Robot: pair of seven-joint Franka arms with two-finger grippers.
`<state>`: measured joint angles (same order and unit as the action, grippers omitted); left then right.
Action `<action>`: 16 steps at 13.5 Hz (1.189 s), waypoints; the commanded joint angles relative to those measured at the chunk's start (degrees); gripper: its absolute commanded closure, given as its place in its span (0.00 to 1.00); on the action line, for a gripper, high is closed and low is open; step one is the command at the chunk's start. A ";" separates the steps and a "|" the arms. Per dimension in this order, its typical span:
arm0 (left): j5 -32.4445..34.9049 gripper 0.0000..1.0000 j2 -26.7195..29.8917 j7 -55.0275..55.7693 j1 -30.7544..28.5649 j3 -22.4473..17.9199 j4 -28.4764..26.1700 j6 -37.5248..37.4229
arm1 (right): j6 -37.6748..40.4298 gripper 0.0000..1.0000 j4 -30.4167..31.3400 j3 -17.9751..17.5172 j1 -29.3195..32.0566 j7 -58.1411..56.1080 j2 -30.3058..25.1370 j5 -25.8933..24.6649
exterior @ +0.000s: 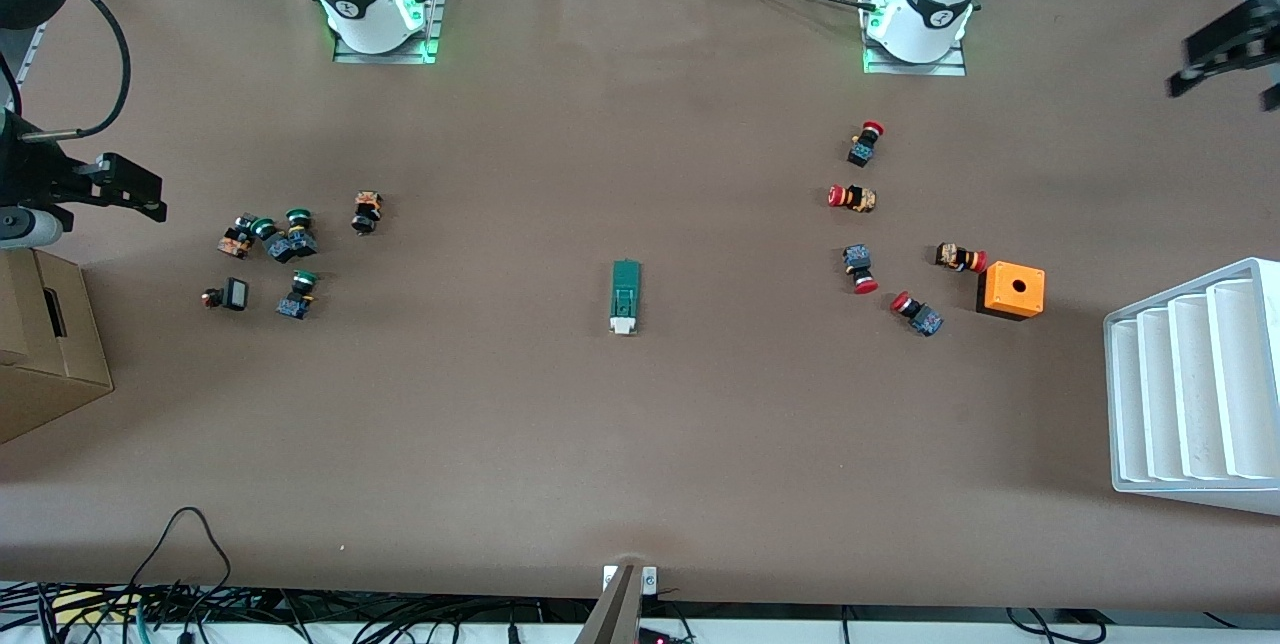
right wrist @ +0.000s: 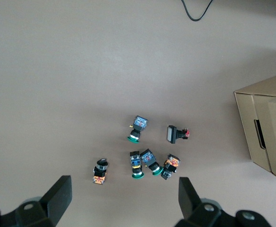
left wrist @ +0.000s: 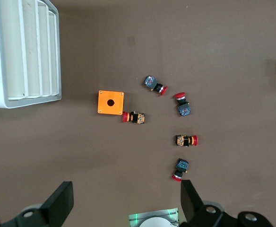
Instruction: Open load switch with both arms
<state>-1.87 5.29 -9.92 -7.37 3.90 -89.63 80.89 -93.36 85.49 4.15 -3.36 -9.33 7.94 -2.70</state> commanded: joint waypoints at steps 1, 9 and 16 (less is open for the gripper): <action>2.57 0.00 -0.81 3.23 -0.19 3.47 -1.06 0.49 | 0.98 0.00 -0.59 0.16 -0.07 0.27 -0.38 0.68; 1.52 0.00 -0.89 2.61 -0.63 3.48 -0.63 1.02 | 0.90 0.00 -0.59 0.33 0.02 -0.86 -0.29 0.59; -9.11 0.00 -2.82 11.45 0.42 10.13 -1.07 7.15 | 0.81 0.00 -0.59 0.24 -0.07 -0.86 -0.03 0.50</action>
<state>-9.53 3.51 -4.42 -7.21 9.48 -90.69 84.82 -93.34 85.48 4.30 -3.36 -9.35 7.91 -2.70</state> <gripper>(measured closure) 0.000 0.000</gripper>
